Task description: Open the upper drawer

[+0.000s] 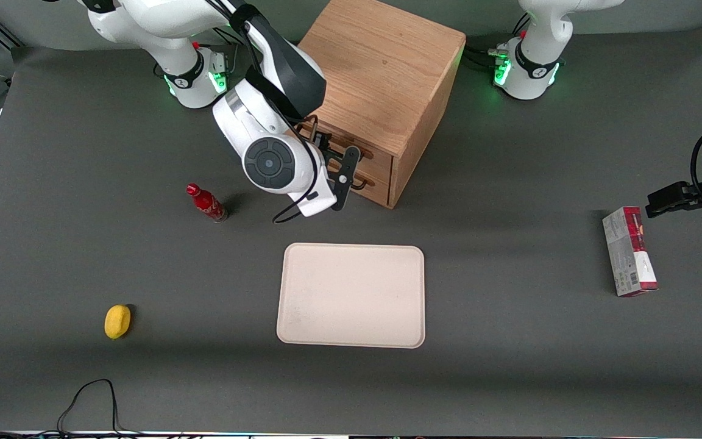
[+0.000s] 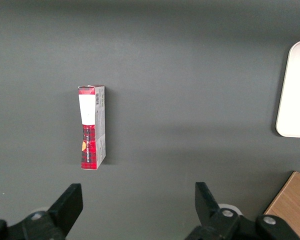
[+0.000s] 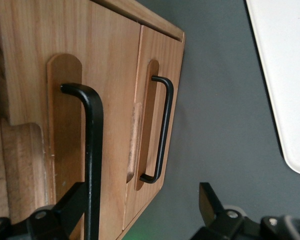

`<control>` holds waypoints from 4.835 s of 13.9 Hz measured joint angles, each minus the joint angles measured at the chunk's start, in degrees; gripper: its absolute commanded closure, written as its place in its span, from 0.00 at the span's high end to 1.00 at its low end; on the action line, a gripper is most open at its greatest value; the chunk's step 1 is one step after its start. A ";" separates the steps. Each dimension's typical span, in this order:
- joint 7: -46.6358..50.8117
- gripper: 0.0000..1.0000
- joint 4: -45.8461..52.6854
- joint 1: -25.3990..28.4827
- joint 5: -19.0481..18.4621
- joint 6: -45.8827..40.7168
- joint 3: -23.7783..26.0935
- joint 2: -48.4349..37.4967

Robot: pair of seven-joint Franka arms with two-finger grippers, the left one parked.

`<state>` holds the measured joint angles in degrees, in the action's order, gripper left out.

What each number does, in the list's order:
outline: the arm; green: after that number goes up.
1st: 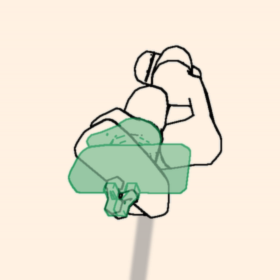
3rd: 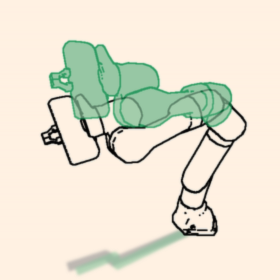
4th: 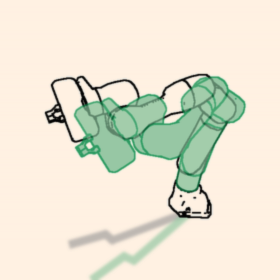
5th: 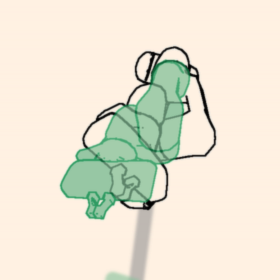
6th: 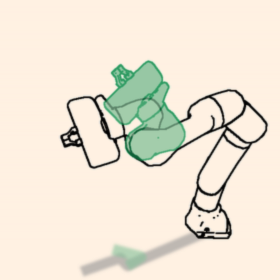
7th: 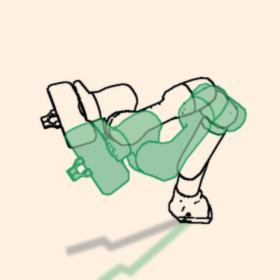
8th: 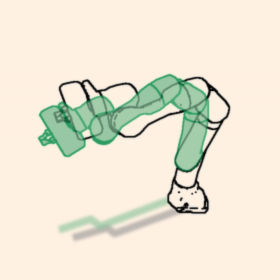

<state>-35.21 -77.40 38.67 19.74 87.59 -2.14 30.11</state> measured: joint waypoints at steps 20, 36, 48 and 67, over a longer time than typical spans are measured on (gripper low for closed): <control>0.02 1.00 -5.11 1.54 0.15 3.82 0.16 0.05; -0.13 1.00 -4.41 -4.27 0.15 5.95 -0.71 0.04; -0.14 1.00 -1.10 -7.38 0.15 6.76 -0.75 1.38; -2.33 1.00 6.69 -13.37 0.15 7.75 -0.82 6.62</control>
<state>-37.54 -70.71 25.30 19.89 95.34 -2.96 36.73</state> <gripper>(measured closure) 0.000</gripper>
